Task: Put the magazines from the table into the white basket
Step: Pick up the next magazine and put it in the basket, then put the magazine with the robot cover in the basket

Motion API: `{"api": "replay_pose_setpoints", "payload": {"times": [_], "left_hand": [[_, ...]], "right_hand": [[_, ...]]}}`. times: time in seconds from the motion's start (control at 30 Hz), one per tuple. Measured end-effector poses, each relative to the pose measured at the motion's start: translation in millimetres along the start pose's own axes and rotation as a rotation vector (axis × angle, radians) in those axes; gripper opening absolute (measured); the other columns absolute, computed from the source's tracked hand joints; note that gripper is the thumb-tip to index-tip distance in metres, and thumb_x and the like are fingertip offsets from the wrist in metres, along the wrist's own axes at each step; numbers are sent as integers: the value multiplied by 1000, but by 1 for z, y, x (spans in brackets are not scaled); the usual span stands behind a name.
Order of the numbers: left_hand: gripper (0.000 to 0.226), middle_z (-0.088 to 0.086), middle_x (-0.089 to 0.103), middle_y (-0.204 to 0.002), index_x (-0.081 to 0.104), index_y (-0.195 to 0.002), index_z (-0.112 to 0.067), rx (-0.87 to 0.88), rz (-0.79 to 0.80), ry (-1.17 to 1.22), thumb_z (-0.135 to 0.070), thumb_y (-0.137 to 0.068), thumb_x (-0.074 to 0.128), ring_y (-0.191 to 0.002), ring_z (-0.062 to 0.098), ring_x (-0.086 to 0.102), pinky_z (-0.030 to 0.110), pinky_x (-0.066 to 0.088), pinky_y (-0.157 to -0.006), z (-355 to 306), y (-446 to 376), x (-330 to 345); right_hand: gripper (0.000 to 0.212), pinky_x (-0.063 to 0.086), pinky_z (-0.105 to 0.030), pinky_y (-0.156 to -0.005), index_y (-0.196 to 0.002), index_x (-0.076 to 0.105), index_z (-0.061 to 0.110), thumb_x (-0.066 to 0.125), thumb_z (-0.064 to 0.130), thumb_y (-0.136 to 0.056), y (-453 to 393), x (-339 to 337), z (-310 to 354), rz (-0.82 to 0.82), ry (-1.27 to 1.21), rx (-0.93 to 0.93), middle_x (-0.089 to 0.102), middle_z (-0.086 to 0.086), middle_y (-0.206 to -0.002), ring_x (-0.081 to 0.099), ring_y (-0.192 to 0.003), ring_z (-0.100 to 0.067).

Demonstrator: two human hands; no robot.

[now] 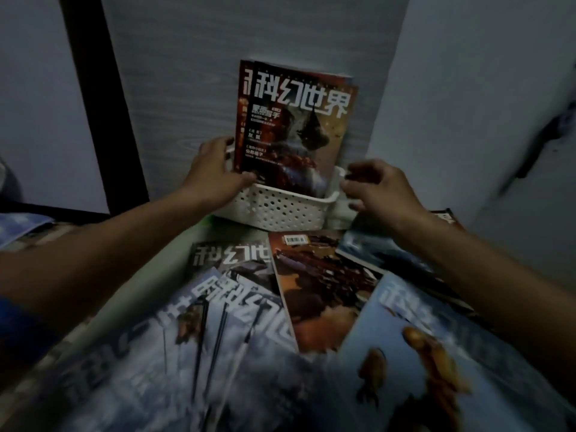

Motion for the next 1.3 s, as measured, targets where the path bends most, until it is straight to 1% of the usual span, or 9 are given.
{"api": "replay_pose_setpoints", "payload": {"times": [0.1, 0.17, 0.27, 0.37, 0.57, 0.73, 0.9, 1.07, 1.3], "left_hand": [[27, -6, 63, -110, 57, -107, -34, 178, 23, -129, -24, -86, 70, -92, 6, 60, 33, 53, -76, -37, 68, 7], [5, -11, 69, -84, 65, -89, -32, 222, 280, -212, -32, -86, 69, -73, 0, 62, 27, 49, -62, -57, 120, 34], [34, -12, 72, -80, 72, -86, -28, 229, 593, -318, -59, -77, 61, -70, -1, 64, 28, 53, -65, -77, 191, 63], [49, -9, 72, -84, 73, -87, -24, 112, 687, -282, -67, -68, 62, -74, 7, 67, 27, 54, -65, -89, 225, 71], [6, 4, 79, -85, 76, -90, -13, -364, 652, 231, -15, -88, 71, -76, 16, 76, 30, 62, -73, -91, 248, 92], [20, -12, 78, -93, 71, -104, -27, -78, 433, 370, -16, -99, 54, -81, 2, 73, 17, 56, -67, -132, 241, 70], [20, -1, 78, -98, 72, -103, -27, 151, 238, 786, -16, -97, 57, -88, 16, 74, 25, 58, -70, -183, 212, 14], [18, -13, 76, -105, 73, -105, -34, 229, 142, 676, -27, -92, 61, -95, 5, 71, 16, 55, -71, -177, 174, -26], [28, -1, 79, -91, 71, -104, -23, -100, 187, 432, -3, -97, 53, -77, 7, 74, 19, 55, -59, -65, 176, 3]], "right_hand": [[11, 52, -28, -71, -100, 65, 19, 67, 25, -91, 66, -38, 0, 59, 367, -196, 67, 4, -92, 63, -83, -10], [33, 42, -29, -59, -80, 61, 18, 52, 46, -95, 108, -63, -3, 93, 604, -235, 61, 2, -73, 58, -67, -15], [72, 48, -30, -64, -74, 64, 17, 23, 75, -79, 151, -101, -28, 243, 884, 10, 64, 1, -74, 61, -68, -12], [63, 44, -24, -60, -76, 62, 22, 32, 77, -83, 197, -124, -61, 464, 1025, 275, 60, 11, -78, 60, -72, -4], [47, 53, -35, -87, -104, 56, 24, 54, 67, -84, 229, -128, -56, 383, 943, 269, 65, -2, -116, 62, -92, -16], [53, 54, -36, -68, -107, 40, 28, 69, 60, -76, 235, -151, -37, 32, 669, 233, 63, 7, -94, 64, -75, -14], [31, 50, -28, -42, -109, 54, 30, 74, 32, -85, 213, -149, 14, -85, -217, 134, 72, 7, -69, 65, -49, -14], [8, 52, -26, -46, -100, 65, 25, 60, 21, -97, 186, -130, 54, -112, -260, -48, 71, -2, -77, 64, -49, -13], [7, 52, -30, -50, -100, 64, 22, 59, 21, -96, 173, -75, 25, -55, -68, -69, 77, 1, -83, 70, -56, -9]]}}
Point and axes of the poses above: each hand's wrist, its own y-axis away from the middle knuckle, its own x-axis out of the palm, z = x × y, the point moved 9 cm from there along -y, towards the middle knuckle
